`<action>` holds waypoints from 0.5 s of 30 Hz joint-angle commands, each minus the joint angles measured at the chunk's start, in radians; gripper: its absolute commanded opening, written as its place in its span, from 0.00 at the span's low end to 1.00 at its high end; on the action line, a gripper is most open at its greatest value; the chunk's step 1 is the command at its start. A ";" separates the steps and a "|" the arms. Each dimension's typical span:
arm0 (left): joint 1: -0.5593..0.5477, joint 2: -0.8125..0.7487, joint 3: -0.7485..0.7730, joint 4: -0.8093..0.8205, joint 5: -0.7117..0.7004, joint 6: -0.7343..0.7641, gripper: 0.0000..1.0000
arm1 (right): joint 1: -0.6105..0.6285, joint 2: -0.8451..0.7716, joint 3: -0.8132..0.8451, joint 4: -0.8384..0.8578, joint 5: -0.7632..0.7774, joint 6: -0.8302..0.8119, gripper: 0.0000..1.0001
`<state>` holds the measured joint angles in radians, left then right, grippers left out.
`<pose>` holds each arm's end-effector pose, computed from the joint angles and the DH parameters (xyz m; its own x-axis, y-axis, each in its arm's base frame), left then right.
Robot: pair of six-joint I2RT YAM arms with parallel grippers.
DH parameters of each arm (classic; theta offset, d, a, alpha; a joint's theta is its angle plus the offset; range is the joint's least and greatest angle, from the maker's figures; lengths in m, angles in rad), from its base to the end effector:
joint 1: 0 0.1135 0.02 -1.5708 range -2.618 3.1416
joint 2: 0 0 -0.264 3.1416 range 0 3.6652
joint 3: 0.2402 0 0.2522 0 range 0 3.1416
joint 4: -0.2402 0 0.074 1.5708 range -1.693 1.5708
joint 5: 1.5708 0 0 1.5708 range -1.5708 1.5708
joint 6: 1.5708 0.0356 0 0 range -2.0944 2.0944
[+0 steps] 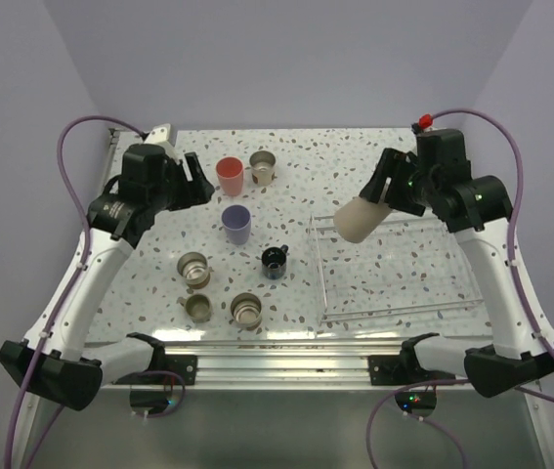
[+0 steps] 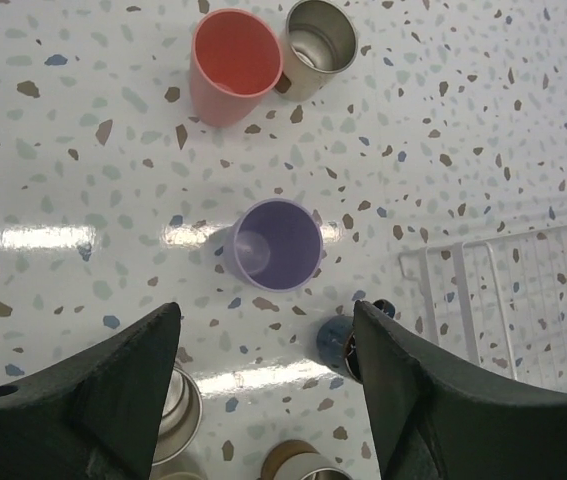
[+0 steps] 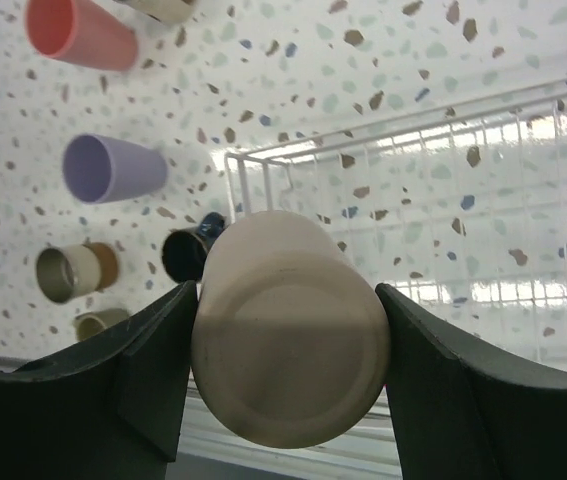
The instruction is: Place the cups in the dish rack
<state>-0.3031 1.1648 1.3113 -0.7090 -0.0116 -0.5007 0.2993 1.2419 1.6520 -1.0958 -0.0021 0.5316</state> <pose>0.2311 -0.0718 0.3927 -0.5853 -0.3199 -0.7451 0.0093 0.9162 -0.4006 0.2105 0.0650 0.4466 -0.6718 0.3232 -0.6665 0.0512 0.9179 0.3935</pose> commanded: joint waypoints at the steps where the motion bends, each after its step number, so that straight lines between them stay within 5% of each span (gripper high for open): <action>1: 0.004 0.038 -0.004 -0.006 -0.041 0.056 0.73 | 0.017 0.010 -0.041 -0.004 0.102 -0.035 0.00; 8: 0.004 0.157 -0.018 0.051 -0.022 0.060 0.71 | 0.148 0.128 -0.058 0.023 0.307 -0.038 0.00; 15: 0.004 0.199 -0.066 0.101 -0.016 0.086 0.71 | 0.179 0.143 -0.210 0.149 0.329 -0.010 0.00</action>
<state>-0.3031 1.3617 1.2629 -0.6781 -0.0299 -0.4500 0.4713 1.3933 1.4994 -1.0447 0.2714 0.5049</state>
